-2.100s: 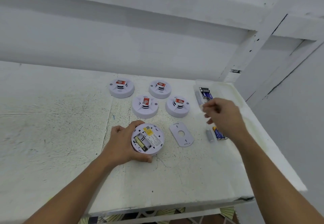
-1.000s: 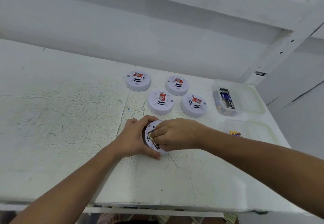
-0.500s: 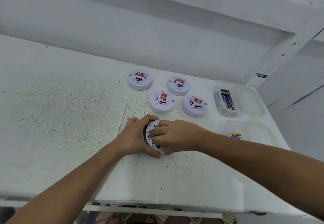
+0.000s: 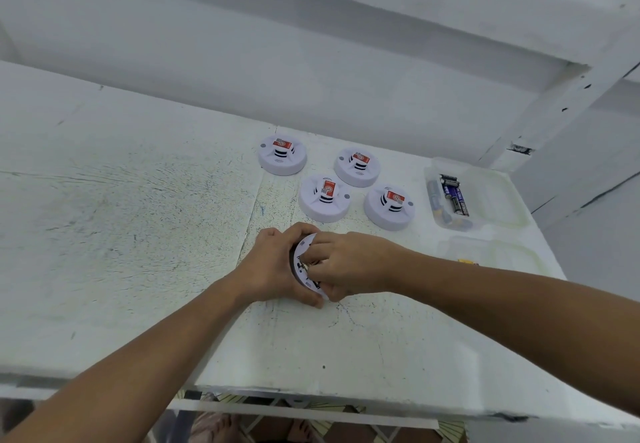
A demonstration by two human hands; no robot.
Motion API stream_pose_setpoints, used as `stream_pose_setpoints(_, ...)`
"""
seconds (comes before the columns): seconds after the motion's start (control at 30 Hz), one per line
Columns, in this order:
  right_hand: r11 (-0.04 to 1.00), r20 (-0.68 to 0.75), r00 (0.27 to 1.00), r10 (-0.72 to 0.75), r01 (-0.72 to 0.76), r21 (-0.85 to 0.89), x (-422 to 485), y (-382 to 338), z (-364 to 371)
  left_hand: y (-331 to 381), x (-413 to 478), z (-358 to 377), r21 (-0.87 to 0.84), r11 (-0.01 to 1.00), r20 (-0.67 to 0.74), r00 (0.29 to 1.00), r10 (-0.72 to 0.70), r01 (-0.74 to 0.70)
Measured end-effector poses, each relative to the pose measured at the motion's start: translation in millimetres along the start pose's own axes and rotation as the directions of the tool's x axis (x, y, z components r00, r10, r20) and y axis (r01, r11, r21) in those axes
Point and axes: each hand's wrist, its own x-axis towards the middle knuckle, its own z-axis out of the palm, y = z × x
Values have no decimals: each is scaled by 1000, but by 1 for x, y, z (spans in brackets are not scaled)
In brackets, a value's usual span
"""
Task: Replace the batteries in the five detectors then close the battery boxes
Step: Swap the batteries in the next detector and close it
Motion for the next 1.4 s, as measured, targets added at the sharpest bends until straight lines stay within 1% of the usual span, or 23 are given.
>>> stream_pose_setpoints(0.07, 999, -43, 999, -33, 32, -21, 2, -1, 1, -2, 2, 1, 11, 1000, 7, 1000, -1, 1)
stream_pose_setpoints(0.13, 999, -52, 998, -44, 45, 11, 2, 0, 2, -4, 2, 1, 26, 1000, 4, 1000, 17, -18)
stream_pose_setpoints(0.3, 994, 24, 999, 24, -26, 107, -2, 3, -2, -8, 4, 2, 27, 999, 7, 1000, 25, -25)
stream_pose_setpoints(0.33, 991, 40, 996, 76, -80, 108, -4, 1, -1, -9, 4, 3, 25, 1000, 5, 1000, 18, -18)
stream_pose_setpoints(0.4, 964, 0, 977, 212, -209, 165, -9, -4, 3, -9, 4, 3, 12, 1000, 0, 1000, 10, -10)
stream_pose_setpoints(0.47, 905, -47, 934, 353, -329, 270, -14, -14, 5, -8, 4, 2, 2, 1000, 3, 1000, 10, -10)
stream_pose_setpoints(0.53, 845, -62, 880, 470, -429, 320, -13, -23, 6, -9, 4, 3, 4, 1000, 1, 1000, 14, -14)
stream_pose_setpoints(0.7, 706, -89, 756, 649, -554, 441, 0, -40, 9, -7, 4, 3, 4, 1000, -25, 999, 30, -30)
stream_pose_setpoints(0.77, 610, -93, 671, 735, -596, 522, 1, -42, 10, -7, 5, 4, 31, 998, -36, 997, 64, -63)
stream_pose_setpoints(0.8, 518, -80, 603, 794, -601, 608, 0, -43, 8, -9, 5, 5, 43, 996, -44, 996, 74, -72)
stream_pose_setpoints(0.83, 387, -44, 519, 853, -576, 720, -3, -43, 6, -10, 7, 7, 55, 996, -52, 996, 76, -74)
stream_pose_setpoints(0.87, 228, 21, 443, 896, -500, 835, -7, -41, 4, -12, 7, 9, 59, 996, -61, 996, 67, -64)
stream_pose_setpoints(0.9, 58, 97, 390, 916, -368, 928, -14, -38, 1, -12, 8, 10, 58, 997, -71, 996, 57, -53)
stream_pose_setpoints(0.93, -97, 167, 359, 918, -205, 974, -22, -35, -2, -13, 8, 11, 51, 998, -79, 996, 47, -43)
stream_pose_setpoints(0.97, -215, 220, 326, 919, -53, 975, -31, -32, -3, -11, 8, 11, 49, 998, -91, 995, 46, -42)
stream_pose_setpoints(1.0, -282, 255, 288, 923, 57, 958, -42, -29, -4, -10, 7, 12, 45, 998, -102, 994, 44, -40)
stream_pose_setpoints(1.07, -319, 290, 182, 939, 158, 934, -67, -23, -6, -7, 5, 13, 39, 998, -116, 992, 46, -41)
stream_pose_setpoints(1.13, -297, 288, 73, 955, 200, 934, -95, -18, -6, -5, 4, 13, 33, 999, -131, 991, 33, -29)
stream_pose_setpoints(1.17, -272, 274, 15, 962, 186, 944, -110, -16, -5, -4, 4, 14, 30, 999, -136, 990, 25, -21)
stream_pose_setpoints(1.23, -221, 223, -103, 969, 26, 975, -140, -14, -1, -1, 4, 15, 21, 1000, -145, 989, 13, -10)
stream_pose_setpoints(1.3, -229, 183, -194, 964, -252, 940, -163, -15, 7, 3, 2, 15, 8, 1000, -155, 988, 9, -8)
stream_pose_setpoints(1.33, -251, 171, -226, 959, -395, 884, -171, -16, 11, 4, 2, 15, 9, 1000, -158, 987, 16, -14)
stream_pose_setpoints(1.4, -301, 200, -232, 952, -589, 750, -177, -19, 17, 4, 2, 15, 17, 1000, -161, 987, 22, -19)
